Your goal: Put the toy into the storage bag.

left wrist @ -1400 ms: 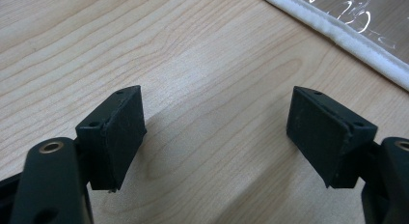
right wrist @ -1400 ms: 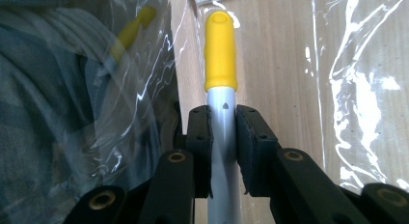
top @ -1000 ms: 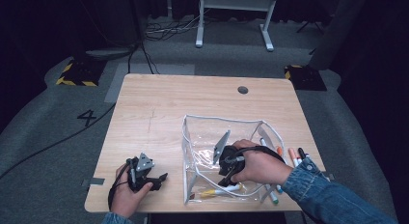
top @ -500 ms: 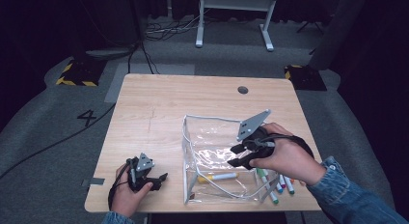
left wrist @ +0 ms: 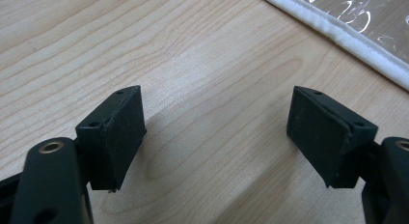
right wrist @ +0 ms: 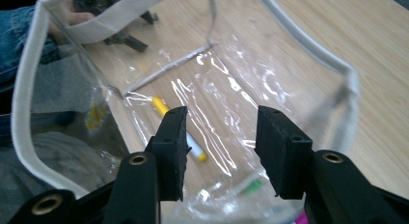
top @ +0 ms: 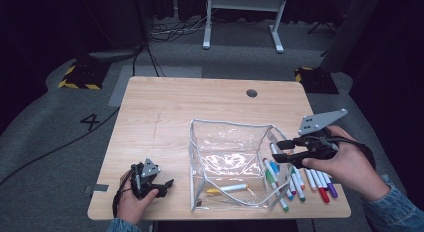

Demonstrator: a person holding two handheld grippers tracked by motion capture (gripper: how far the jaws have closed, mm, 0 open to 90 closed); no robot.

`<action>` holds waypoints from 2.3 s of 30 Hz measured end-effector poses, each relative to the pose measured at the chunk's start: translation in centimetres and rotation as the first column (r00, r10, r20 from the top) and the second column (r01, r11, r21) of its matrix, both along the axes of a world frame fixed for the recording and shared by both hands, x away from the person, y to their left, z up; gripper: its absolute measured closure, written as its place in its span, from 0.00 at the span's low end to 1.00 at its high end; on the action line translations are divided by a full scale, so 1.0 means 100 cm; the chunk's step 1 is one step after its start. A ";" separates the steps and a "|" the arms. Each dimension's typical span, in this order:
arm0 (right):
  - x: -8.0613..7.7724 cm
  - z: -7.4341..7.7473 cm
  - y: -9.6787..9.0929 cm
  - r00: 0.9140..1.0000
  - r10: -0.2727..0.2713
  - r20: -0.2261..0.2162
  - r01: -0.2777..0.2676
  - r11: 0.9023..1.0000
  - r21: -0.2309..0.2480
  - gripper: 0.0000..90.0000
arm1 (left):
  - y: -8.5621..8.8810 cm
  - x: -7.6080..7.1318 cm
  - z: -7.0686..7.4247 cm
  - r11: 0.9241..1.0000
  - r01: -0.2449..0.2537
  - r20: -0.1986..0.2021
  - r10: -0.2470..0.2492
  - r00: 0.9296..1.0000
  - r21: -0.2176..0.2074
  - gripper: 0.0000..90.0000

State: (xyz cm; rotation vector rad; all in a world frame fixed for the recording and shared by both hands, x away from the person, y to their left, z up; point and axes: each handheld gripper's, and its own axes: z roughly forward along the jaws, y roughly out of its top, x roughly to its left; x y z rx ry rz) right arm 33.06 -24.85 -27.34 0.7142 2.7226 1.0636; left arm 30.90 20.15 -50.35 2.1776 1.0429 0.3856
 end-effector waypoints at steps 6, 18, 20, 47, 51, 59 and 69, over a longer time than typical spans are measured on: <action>0.001 -0.001 -0.039 0.994 -0.109 0.017 0.109 0.994 0.027 0.61 | 0.002 0.001 0.000 0.999 -0.047 -0.002 0.047 0.999 0.001 0.20; 0.014 -0.027 -0.110 0.949 -0.316 0.011 0.316 0.949 0.022 0.61 | 0.002 0.002 0.000 0.999 -0.039 -0.005 0.039 0.999 0.002 0.19; 0.016 -0.034 -0.120 0.937 -0.349 -0.001 0.348 0.937 0.019 0.61 | 0.002 0.002 0.000 0.999 -0.039 -0.005 0.039 0.999 0.002 0.19; 0.036 -0.156 -0.193 0.813 -0.576 -0.088 0.568 0.817 -0.102 0.64 | 0.001 0.002 0.000 0.999 -0.030 -0.009 0.030 0.999 0.010 0.17; 0.037 -0.173 -0.192 0.804 -0.586 -0.102 0.569 0.808 -0.156 0.65 | 0.001 0.002 0.000 0.999 -0.033 -0.010 0.033 0.999 0.005 0.17; 0.038 -0.191 -0.191 0.797 -0.593 -0.117 0.564 0.799 -0.209 0.70 | 0.001 0.001 0.000 0.999 -0.031 -0.008 0.031 0.999 0.012 0.17; 0.038 -0.195 -0.182 0.765 -0.625 -0.153 0.590 0.776 -0.224 0.81 | 0.001 0.001 0.000 0.999 -0.032 -0.009 0.032 0.999 0.011 0.17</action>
